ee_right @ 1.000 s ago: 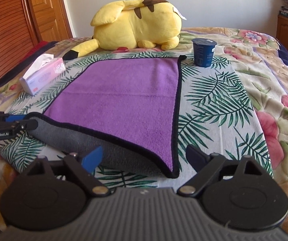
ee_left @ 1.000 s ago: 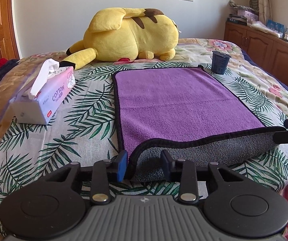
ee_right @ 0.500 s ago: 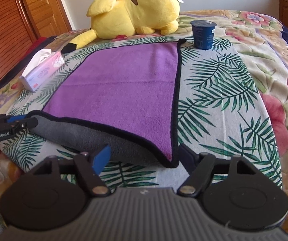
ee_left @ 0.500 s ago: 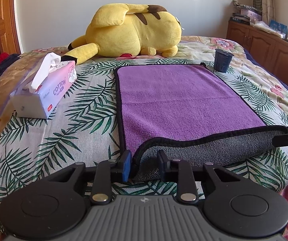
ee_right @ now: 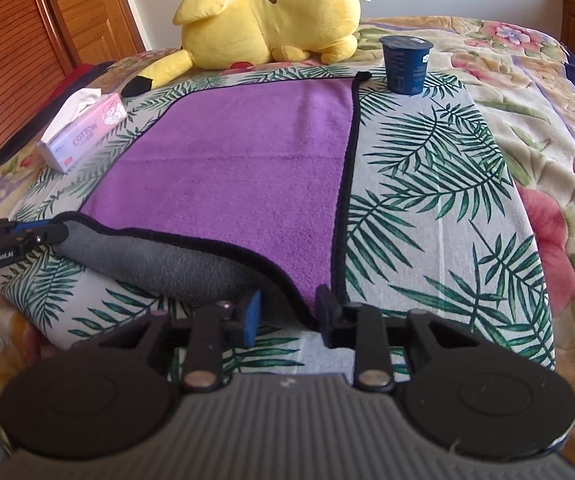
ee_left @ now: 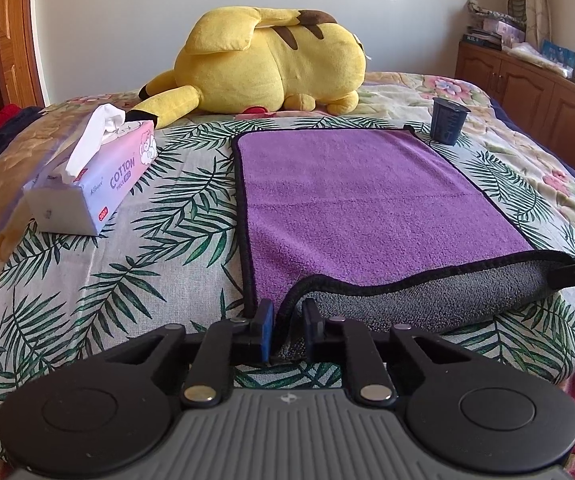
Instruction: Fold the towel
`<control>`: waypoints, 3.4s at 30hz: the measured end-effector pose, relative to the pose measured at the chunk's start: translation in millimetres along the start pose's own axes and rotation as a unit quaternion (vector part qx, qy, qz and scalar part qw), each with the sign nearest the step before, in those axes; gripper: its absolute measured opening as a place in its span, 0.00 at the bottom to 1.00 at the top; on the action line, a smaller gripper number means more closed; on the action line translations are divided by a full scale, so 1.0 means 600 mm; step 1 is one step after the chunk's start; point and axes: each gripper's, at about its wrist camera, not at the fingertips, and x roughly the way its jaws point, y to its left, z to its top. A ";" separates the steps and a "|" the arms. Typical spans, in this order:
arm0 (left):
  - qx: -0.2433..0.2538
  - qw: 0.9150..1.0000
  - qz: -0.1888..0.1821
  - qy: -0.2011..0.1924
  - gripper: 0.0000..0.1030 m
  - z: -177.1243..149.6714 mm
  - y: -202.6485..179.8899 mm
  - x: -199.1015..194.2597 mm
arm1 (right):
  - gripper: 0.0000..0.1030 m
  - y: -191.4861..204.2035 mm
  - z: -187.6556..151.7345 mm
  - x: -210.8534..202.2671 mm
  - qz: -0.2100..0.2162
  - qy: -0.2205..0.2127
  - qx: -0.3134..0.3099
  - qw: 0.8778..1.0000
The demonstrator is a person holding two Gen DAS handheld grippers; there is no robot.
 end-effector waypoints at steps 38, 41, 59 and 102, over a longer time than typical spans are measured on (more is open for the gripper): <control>-0.011 0.999 -0.011 -0.039 0.00 0.021 -0.003 -0.029 | 0.04 0.003 0.023 -0.010 0.007 -0.062 -0.026 0.998; -0.010 0.999 -0.011 -0.038 0.00 0.025 -0.002 -0.030 | 0.04 0.001 0.024 -0.006 0.007 -0.059 -0.027 0.998; -0.004 0.999 -0.013 -0.042 0.00 0.044 0.001 -0.015 | 0.04 -0.002 0.044 0.012 0.009 -0.069 -0.049 0.996; 0.073 0.993 -0.011 -0.088 0.00 0.203 0.003 0.034 | 0.04 -0.022 0.188 0.037 0.005 -0.156 -0.101 0.982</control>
